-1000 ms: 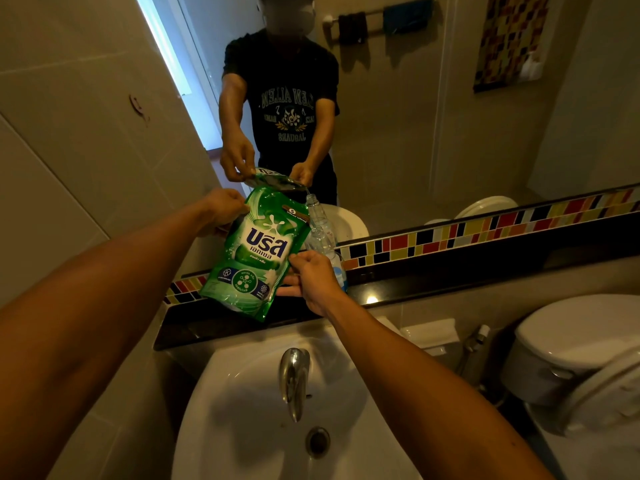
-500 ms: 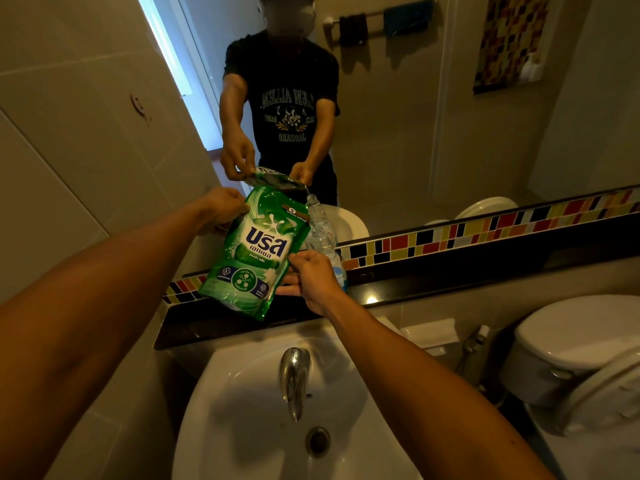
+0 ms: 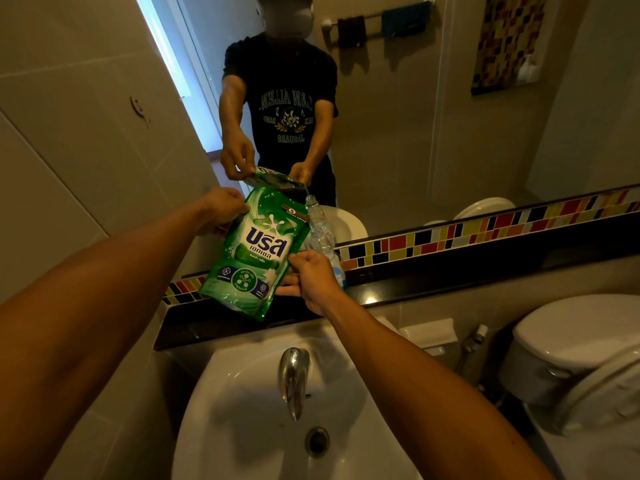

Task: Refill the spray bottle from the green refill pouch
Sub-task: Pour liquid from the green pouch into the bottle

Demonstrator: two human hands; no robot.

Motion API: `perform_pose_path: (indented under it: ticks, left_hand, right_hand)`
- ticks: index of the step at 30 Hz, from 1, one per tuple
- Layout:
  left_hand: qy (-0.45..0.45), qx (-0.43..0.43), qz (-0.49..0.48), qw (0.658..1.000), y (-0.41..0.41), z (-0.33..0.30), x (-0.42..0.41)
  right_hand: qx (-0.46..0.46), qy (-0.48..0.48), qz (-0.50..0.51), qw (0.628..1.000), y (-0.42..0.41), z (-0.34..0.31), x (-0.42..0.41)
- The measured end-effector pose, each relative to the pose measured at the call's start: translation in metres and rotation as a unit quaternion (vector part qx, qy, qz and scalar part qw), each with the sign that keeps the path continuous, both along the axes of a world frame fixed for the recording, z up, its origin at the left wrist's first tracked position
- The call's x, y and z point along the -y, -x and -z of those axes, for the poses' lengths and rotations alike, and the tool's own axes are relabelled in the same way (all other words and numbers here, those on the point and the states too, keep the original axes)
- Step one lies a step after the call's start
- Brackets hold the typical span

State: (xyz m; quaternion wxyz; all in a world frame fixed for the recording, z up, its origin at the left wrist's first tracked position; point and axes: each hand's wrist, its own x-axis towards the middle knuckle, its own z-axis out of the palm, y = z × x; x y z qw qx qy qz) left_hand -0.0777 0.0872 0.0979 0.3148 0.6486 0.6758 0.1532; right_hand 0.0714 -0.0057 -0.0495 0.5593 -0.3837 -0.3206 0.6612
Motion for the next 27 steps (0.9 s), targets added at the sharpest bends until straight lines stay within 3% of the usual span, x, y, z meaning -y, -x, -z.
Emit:
perform_pose_path:
  ticks: [27]
  left_hand:
    - [0.003, -0.001, -0.003, 1.0, -0.0009, 0.0, 0.0001]
  right_hand:
    - [0.0, -0.001, -0.004, 1.0, -0.0021, -0.0032, 0.0024]
